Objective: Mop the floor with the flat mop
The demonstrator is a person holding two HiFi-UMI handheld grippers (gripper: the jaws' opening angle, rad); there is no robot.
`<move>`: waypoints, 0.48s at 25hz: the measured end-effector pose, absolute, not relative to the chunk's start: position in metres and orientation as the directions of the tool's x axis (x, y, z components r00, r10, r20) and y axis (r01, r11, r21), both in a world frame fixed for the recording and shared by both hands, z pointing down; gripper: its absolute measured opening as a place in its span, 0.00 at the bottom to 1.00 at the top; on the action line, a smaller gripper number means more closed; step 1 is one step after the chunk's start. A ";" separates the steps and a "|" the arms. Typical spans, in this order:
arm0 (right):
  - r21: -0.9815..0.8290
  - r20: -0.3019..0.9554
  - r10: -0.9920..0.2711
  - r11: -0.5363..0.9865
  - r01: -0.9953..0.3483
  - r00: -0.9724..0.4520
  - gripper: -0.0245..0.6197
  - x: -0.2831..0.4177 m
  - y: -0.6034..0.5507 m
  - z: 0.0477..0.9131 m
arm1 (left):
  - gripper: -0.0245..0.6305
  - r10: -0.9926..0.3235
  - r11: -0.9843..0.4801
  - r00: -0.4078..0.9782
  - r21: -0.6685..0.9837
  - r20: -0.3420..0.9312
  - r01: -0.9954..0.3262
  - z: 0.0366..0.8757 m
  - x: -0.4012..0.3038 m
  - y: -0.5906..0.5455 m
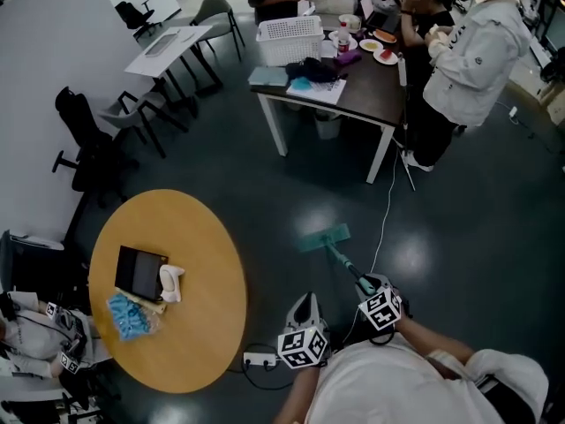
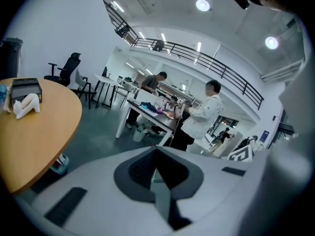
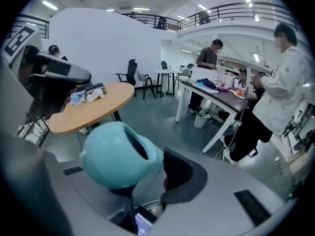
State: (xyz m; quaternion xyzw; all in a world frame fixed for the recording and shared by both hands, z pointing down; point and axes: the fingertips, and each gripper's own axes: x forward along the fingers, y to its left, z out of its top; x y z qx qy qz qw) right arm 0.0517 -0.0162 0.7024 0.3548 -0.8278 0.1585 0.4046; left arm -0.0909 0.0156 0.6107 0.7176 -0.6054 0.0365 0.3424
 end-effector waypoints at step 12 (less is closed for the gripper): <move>-0.002 0.785 -0.454 0.678 -0.735 -0.421 0.22 0.070 -0.020 0.694 | 0.04 -0.843 -0.075 0.302 0.459 0.445 -0.885 0.608 -0.064 0.019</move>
